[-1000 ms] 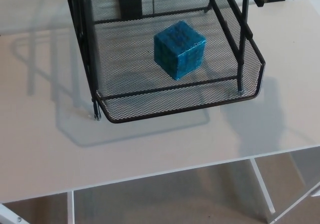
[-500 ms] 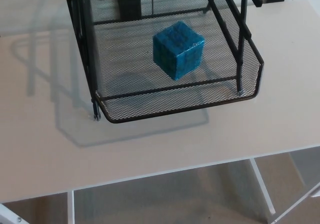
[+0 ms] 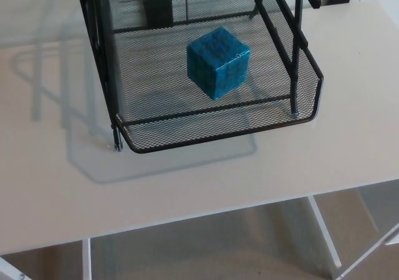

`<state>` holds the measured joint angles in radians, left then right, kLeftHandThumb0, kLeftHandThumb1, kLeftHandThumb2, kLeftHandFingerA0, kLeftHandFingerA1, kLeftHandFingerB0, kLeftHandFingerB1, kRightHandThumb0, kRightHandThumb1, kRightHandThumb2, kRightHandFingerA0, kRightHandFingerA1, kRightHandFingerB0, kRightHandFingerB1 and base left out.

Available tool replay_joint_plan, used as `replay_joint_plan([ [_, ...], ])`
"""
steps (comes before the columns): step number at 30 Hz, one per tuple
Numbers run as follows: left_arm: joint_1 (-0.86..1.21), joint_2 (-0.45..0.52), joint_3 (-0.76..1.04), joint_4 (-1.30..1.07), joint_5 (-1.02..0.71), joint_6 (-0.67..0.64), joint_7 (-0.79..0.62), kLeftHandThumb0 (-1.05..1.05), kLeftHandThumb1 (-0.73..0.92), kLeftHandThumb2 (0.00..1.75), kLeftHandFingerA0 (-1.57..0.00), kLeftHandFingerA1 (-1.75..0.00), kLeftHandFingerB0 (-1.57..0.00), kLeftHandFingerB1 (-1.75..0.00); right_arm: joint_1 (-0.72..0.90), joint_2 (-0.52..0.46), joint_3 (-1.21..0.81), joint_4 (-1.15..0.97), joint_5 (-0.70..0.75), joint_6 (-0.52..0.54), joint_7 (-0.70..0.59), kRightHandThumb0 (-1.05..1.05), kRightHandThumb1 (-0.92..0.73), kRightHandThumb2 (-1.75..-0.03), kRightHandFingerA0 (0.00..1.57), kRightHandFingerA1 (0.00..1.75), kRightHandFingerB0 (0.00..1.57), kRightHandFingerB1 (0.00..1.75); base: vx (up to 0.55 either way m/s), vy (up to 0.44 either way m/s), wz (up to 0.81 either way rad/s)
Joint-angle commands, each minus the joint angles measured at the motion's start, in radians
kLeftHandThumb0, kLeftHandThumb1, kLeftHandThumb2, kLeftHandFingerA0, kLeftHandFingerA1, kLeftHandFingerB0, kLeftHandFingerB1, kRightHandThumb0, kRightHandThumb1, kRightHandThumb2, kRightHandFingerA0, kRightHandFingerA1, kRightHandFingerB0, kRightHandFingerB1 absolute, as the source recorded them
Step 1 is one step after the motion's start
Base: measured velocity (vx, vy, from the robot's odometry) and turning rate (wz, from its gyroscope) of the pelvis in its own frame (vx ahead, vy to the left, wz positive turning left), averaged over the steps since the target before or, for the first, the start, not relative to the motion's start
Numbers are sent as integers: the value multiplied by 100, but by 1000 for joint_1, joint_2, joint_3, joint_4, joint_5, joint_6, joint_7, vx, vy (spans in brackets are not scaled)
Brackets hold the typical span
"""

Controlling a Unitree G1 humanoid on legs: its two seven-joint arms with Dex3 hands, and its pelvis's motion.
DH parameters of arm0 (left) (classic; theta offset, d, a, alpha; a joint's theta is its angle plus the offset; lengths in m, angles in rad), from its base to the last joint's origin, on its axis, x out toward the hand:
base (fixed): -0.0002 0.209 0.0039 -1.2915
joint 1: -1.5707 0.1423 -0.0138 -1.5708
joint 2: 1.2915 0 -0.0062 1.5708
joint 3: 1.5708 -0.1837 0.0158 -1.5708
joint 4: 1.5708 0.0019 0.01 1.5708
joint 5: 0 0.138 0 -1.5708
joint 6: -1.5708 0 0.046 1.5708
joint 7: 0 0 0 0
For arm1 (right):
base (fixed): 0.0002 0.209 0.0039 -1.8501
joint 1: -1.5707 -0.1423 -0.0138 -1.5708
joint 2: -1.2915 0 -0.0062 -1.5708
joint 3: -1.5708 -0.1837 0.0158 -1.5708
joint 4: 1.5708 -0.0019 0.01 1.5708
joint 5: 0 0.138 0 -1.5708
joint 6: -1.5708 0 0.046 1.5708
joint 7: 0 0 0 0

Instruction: The robot walks towards a desk on which a file tray is kept in the middle and a cube is kept to its right. The robot lifts the cube using its right hand and places it on the file tray.

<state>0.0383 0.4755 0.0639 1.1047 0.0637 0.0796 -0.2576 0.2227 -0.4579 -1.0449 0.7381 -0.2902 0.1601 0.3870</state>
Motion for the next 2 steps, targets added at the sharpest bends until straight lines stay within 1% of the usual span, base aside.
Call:
replay_joint_plan([
  [1, 19, 38, 34, -1, -22, -9, -1, -98, 81, 94, -42, -88, -26, -76, 44, 30, -62, 67, 190, 105, -128, -41, -55, -70, 10, 47, 6, 23, 0, 0, 0],
  [2, 15, 34, 37, 3, -23, -7, 2, -97, 69, 128, -48, -84, -27, -72, 14, 7, -73, 115, 212, 113, -139, -36, -52, -69, 5, 46, 8, 18, 0, 0, 0],
])
